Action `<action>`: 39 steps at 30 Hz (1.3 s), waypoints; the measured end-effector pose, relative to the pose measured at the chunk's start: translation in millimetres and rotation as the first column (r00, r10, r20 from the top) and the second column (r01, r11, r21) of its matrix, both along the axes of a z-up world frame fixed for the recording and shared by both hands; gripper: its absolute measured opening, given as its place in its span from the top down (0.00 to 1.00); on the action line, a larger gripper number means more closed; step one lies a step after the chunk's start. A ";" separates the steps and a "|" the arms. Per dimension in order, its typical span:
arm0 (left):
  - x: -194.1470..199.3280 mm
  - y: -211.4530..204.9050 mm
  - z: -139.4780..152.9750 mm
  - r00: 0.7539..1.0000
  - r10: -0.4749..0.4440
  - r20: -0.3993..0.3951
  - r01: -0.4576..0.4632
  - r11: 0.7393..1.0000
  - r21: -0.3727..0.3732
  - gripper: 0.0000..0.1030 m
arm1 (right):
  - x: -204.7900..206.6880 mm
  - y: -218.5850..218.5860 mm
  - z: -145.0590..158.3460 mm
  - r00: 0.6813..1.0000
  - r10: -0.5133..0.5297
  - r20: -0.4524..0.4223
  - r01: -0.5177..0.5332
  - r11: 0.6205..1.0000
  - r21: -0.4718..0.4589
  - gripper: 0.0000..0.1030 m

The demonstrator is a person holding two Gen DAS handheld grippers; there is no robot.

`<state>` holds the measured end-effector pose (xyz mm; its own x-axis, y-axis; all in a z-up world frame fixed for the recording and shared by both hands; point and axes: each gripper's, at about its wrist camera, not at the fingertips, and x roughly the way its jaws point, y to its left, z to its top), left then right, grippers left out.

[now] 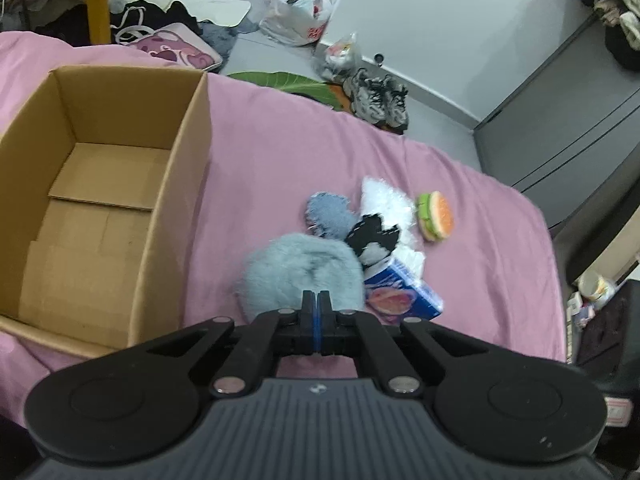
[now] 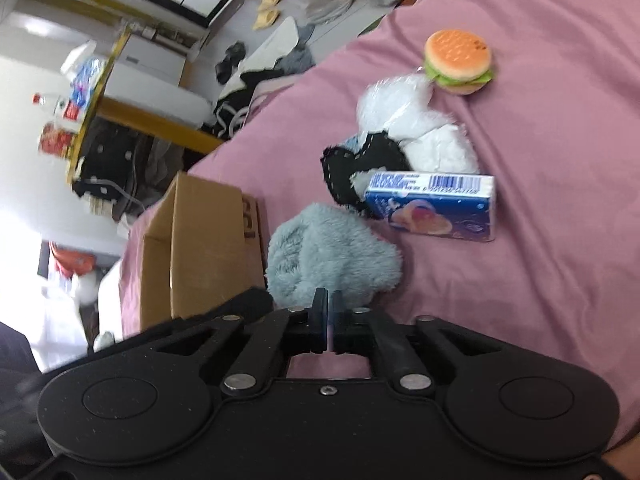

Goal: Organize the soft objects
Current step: 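Lift the grey-blue plush ball with the left gripper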

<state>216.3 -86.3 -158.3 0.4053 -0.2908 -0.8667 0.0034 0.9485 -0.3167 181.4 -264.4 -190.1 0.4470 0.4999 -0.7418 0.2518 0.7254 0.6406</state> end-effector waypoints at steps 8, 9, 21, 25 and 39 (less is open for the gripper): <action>1.2 12.5 -1.7 1.000 0.009 0.013 -0.010 0.999 0.053 0.97 | 9.0 3.9 -5.5 0.997 -0.079 0.013 0.078 0.997 0.029 0.61; 2.7 14.6 -2.7 1.000 0.015 0.010 -0.016 0.999 0.049 0.97 | 10.7 4.7 -7.6 0.997 -0.082 0.009 0.081 0.996 0.028 0.61; 17.8 13.9 -16.0 0.999 0.030 -0.030 -0.030 1.000 -0.006 0.82 | 23.3 5.4 -34.9 0.993 -0.089 -0.084 0.092 0.995 0.039 0.71; 24.2 10.5 -18.8 0.999 0.045 -0.027 -0.046 0.999 -0.011 0.67 | 21.6 1.9 -35.3 0.992 -0.095 -0.078 0.098 0.994 0.040 0.77; 34.5 -1.0 -40.0 0.995 0.089 -0.050 -0.088 0.996 0.027 0.66 | 17.7 -8.3 -37.3 0.988 -0.131 -0.078 0.136 0.989 0.062 0.79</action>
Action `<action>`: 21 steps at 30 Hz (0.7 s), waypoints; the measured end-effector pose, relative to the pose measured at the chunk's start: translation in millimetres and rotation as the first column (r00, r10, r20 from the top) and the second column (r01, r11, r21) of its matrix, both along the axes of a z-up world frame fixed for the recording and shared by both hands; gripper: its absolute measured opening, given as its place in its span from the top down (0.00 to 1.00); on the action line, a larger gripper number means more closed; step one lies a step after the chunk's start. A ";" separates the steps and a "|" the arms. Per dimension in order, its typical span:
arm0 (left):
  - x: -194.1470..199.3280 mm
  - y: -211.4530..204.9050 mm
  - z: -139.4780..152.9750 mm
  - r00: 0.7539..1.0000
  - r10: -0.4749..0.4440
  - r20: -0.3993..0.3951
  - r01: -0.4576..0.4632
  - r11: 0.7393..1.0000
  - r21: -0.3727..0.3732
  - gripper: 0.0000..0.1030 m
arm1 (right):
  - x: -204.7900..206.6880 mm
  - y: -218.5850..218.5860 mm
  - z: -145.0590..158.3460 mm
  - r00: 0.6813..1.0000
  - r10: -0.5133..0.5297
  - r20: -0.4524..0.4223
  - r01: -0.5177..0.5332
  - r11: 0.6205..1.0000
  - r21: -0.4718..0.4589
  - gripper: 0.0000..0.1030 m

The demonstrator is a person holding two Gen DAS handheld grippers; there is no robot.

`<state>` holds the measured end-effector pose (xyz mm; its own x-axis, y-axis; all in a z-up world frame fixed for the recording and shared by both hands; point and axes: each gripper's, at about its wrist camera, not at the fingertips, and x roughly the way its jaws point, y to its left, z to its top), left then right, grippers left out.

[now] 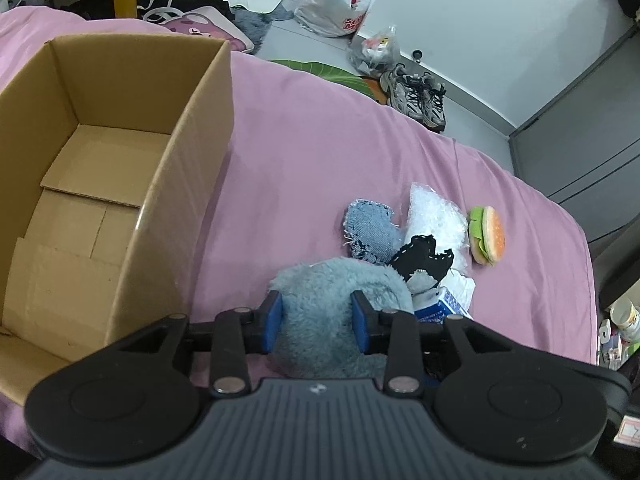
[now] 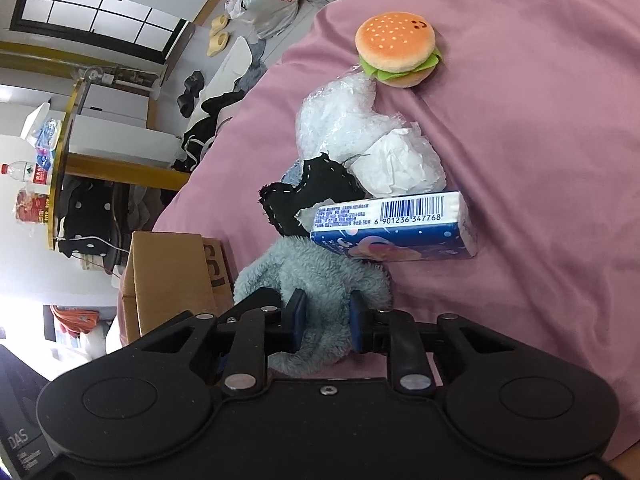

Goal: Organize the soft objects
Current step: 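Lift the grey-blue plush ball with the left gripper, then carry the plush ball over the cardboard box and open the left gripper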

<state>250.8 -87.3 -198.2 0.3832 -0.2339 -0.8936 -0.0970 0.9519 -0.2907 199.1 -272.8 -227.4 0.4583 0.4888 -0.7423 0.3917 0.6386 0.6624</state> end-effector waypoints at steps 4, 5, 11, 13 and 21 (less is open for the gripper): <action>-0.4 0.8 -3.1 0.999 0.027 -0.022 -0.027 1.000 -0.013 0.68 | -4.7 0.7 9.8 1.000 0.006 0.031 -0.006 1.000 -0.010 0.80; -0.9 1.6 -2.0 0.999 0.036 -0.026 -0.036 0.999 -0.019 0.70 | -6.4 0.1 13.3 0.999 0.010 0.039 -0.009 1.000 -0.011 0.80; -10.2 3.7 11.9 0.999 0.035 -0.008 -0.035 0.999 -0.039 0.74 | -12.6 7.6 35.4 0.992 0.059 0.111 -0.052 0.996 -0.070 0.81; -14.3 5.1 19.5 0.999 0.035 0.010 -0.035 0.999 -0.037 0.74 | -14.7 9.7 43.3 0.989 0.074 0.129 -0.064 0.995 -0.080 0.81; -27.4 15.7 49.8 0.997 0.035 0.071 -0.030 0.998 -0.063 0.74 | -25.3 19.4 68.4 0.979 0.065 0.192 -0.049 0.995 -0.085 0.81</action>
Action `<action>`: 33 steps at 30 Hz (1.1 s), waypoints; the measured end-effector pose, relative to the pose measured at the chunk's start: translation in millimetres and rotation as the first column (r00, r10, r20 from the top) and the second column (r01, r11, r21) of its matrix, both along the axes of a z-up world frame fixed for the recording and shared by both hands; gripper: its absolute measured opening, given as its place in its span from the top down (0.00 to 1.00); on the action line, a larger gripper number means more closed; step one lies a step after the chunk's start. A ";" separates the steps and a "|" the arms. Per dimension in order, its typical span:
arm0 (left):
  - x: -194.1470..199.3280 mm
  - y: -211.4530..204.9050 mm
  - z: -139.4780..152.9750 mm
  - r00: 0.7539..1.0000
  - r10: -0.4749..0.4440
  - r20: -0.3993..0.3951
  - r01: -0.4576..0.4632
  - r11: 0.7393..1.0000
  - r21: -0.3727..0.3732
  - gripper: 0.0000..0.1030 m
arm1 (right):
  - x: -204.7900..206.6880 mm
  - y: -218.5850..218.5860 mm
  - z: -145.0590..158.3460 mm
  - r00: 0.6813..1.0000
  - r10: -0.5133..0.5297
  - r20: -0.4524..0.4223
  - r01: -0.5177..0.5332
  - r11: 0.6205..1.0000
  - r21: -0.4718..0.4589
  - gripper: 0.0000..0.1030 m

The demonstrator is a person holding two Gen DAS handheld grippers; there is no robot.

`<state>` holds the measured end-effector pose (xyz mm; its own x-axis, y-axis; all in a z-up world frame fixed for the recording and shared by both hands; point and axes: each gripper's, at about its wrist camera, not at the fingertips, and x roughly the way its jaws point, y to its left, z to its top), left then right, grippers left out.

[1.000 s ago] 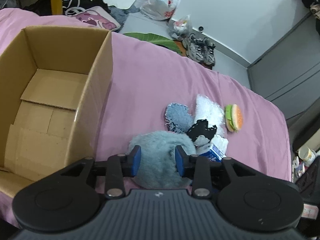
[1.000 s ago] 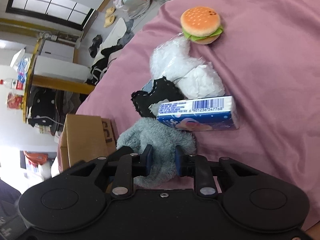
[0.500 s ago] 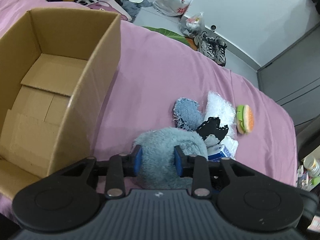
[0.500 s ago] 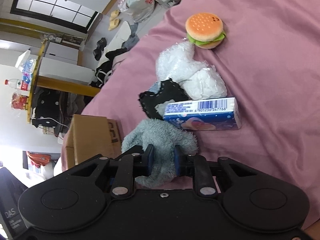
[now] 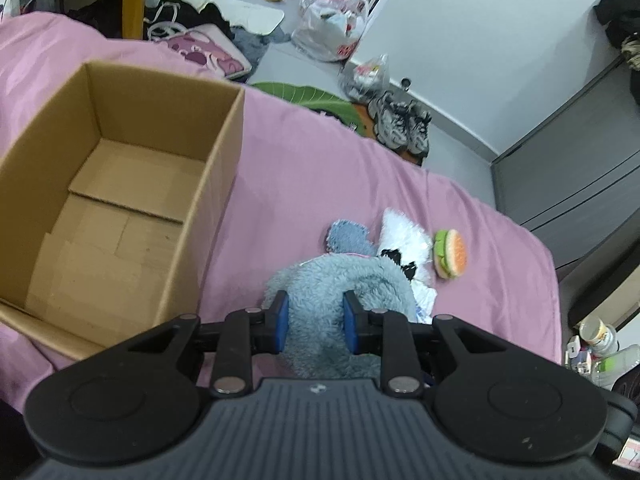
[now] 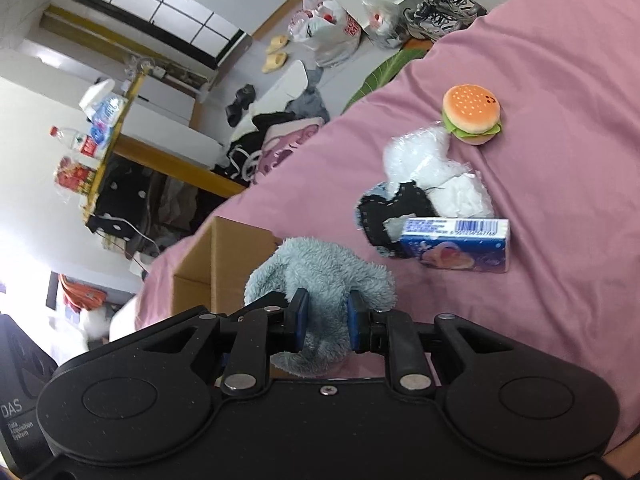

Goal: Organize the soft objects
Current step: 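Carry the plush ball over the cardboard box and open the left gripper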

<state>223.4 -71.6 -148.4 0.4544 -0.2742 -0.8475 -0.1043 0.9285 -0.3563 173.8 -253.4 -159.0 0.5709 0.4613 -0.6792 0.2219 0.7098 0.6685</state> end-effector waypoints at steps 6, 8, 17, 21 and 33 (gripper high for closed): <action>-8.3 3.7 19.6 0.999 -0.015 0.049 0.014 1.000 0.024 0.74 | -5.3 19.0 15.4 0.999 0.003 0.036 -0.002 0.999 -0.032 0.81; -10.5 7.6 24.4 0.998 -0.012 0.063 0.010 1.000 0.026 0.75 | -5.1 24.5 20.7 0.999 0.008 0.049 -0.006 0.999 -0.041 0.81; -18.5 41.9 46.5 0.993 0.037 0.110 -0.033 0.999 -0.033 0.75 | -3.6 55.3 48.3 0.994 0.033 0.106 -0.029 0.999 -0.040 0.81; -24.0 61.6 60.5 0.988 0.073 0.132 -0.066 0.996 -0.058 0.75 | 0.8 75.5 60.3 0.990 0.054 0.129 -0.049 0.998 -0.043 0.81; -24.7 117.8 89.2 0.972 0.155 0.178 -0.139 0.985 -0.097 0.75 | 12.4 121.5 75.2 0.980 0.104 0.167 -0.098 0.994 -0.045 0.81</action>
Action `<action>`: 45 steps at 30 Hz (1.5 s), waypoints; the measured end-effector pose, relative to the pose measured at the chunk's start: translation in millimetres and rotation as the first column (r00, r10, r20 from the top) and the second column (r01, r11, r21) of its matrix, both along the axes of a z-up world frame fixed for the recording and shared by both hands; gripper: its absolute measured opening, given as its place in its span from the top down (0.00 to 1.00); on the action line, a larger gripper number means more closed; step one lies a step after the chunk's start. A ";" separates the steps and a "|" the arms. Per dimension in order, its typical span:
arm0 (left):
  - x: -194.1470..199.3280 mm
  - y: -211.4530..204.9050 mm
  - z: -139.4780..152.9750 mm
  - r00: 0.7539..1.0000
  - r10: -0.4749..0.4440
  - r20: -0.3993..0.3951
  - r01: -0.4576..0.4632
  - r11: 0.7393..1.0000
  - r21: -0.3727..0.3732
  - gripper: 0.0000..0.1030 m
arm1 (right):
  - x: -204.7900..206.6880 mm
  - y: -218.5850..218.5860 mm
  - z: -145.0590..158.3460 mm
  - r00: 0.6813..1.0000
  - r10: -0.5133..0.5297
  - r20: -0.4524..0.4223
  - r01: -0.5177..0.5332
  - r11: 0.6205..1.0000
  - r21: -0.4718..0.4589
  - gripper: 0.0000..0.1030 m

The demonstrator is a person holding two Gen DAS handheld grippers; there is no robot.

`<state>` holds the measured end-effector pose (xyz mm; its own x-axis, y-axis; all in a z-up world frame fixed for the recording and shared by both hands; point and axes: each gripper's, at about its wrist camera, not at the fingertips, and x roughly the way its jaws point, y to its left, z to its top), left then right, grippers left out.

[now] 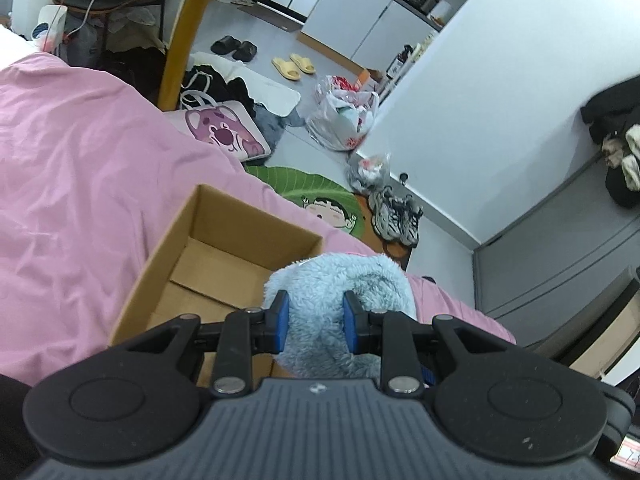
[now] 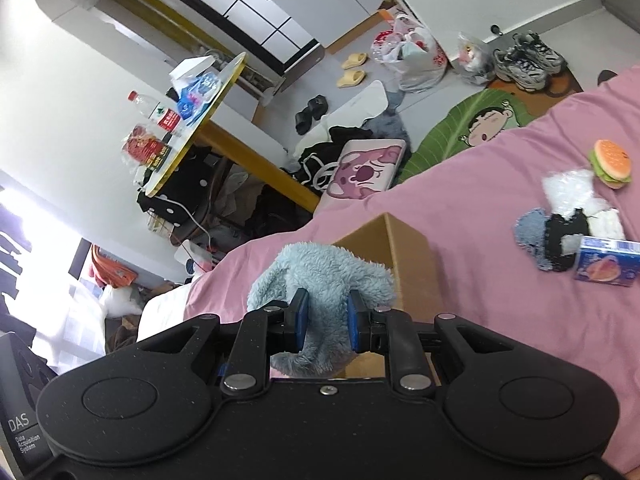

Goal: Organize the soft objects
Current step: 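Carry the plush ball over the cardboard box and open the left gripper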

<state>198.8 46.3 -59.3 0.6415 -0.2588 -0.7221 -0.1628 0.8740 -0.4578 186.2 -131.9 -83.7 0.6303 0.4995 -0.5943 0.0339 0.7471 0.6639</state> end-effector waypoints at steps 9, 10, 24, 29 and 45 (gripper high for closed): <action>9.1 31.8 -10.5 0.999 0.032 0.002 -0.032 0.999 -0.035 0.75 | 19.2 23.7 -11.8 1.000 0.020 -0.009 -0.020 1.000 -0.018 0.80; 11.1 34.2 -13.4 0.999 0.036 -0.001 -0.036 0.999 -0.039 0.75 | 22.3 26.2 -14.6 1.000 0.023 -0.014 -0.023 1.000 -0.020 0.80; 54.1 75.7 -60.9 0.995 0.070 -0.077 -0.075 0.995 -0.060 0.75 | 70.0 62.4 -53.7 0.994 0.056 -0.092 -0.061 0.997 -0.053 0.79; 72.4 85.8 -77.9 0.991 0.084 -0.108 -0.090 0.995 -0.051 0.75 | 85.2 70.2 -64.8 0.992 0.059 -0.113 -0.067 0.995 -0.072 0.79; 99.9 89.7 -104.6 0.982 0.083 -0.172 -0.092 0.995 -0.043 0.74 | 103.3 74.2 -79.1 0.985 0.036 -0.170 -0.049 0.996 -0.073 0.72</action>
<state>298.6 136.0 -163.9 0.5323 -0.2465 -0.8099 -0.3166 0.8293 -0.4605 289.5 -57.7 -162.8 0.4971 0.4730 -0.7274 0.1072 0.7985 0.5924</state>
